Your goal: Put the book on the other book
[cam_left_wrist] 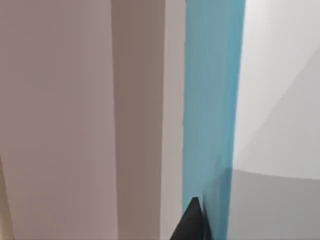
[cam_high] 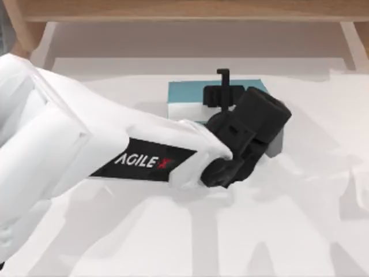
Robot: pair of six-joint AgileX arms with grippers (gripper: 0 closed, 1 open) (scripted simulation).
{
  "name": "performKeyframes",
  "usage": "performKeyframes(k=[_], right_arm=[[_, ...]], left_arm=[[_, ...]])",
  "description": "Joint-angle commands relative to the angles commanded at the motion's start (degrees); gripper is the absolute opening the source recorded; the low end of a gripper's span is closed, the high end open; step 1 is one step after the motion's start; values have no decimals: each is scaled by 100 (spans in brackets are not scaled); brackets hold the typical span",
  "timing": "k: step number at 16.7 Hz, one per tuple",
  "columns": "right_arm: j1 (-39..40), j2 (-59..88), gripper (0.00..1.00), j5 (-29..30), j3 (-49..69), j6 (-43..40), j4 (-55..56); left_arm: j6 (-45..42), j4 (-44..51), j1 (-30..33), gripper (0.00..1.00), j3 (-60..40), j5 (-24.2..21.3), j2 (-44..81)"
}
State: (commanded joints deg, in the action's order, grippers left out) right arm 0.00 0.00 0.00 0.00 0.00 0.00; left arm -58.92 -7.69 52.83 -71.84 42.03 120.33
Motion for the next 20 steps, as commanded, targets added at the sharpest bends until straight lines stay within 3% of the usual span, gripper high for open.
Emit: performKeyframes(k=[13, 20], right_arm=[[0, 0, 100, 0, 0, 0, 0], [0, 0, 100, 0, 0, 0, 0]], left_arm=[[-85, -21, 12, 0, -165, -58, 236], [-85, -21, 12, 53, -165, -58, 236]])
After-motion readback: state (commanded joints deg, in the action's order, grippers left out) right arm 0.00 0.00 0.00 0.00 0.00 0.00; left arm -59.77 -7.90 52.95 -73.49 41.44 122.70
